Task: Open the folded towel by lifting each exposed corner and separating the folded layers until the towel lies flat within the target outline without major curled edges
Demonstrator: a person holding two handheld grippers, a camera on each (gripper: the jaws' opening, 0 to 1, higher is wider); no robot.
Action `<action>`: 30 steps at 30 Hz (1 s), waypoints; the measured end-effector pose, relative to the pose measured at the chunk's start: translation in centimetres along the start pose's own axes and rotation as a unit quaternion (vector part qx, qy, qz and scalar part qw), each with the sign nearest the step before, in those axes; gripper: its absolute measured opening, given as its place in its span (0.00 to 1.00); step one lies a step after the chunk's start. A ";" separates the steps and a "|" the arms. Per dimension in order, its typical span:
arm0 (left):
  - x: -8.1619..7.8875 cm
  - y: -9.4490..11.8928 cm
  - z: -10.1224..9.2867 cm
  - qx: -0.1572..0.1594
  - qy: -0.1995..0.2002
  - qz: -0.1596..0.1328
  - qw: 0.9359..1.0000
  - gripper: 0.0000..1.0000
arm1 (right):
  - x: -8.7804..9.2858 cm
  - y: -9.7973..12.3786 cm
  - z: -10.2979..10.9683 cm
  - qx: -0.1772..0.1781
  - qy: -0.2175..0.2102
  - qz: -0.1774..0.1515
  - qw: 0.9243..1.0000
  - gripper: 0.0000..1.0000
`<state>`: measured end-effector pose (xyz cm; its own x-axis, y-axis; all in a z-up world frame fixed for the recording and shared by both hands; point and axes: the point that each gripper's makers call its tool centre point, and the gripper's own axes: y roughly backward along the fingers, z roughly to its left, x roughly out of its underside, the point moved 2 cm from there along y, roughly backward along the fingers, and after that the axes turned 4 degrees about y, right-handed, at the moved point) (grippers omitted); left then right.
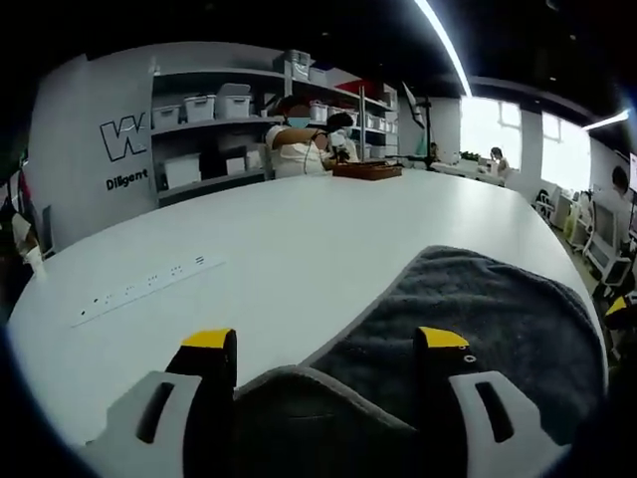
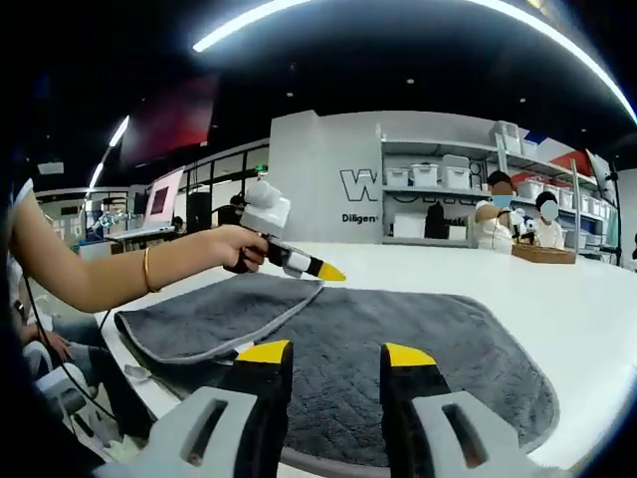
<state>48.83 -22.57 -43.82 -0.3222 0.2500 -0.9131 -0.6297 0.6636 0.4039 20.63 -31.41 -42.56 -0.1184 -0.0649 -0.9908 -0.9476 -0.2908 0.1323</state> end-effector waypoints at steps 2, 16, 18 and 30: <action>0.1 0.1 0.2 0.000 0.001 0.000 1.000 0.71 | 0.1 -0.4 0.7 -0.010 -0.003 -0.001 1.000 0.30; 0.8 1.8 1.7 0.006 -0.004 -0.009 1.000 0.70 | 0.7 -1.7 3.4 -0.033 -0.007 0.015 0.999 0.29; 0.9 2.2 1.6 0.015 -0.009 -0.010 1.000 0.70 | 0.7 -2.0 3.7 -0.034 -0.010 0.016 0.999 0.28; 0.5 2.7 1.8 0.025 0.001 -0.029 0.999 0.71 | 0.5 -2.8 5.9 -0.052 -0.022 0.016 0.998 0.26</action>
<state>48.22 -19.35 -43.30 -0.2876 0.2096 -0.9345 -0.6115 0.7108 0.3476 21.50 -25.03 -43.54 -0.1634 -0.0346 -0.9860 -0.9077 -0.3862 0.1640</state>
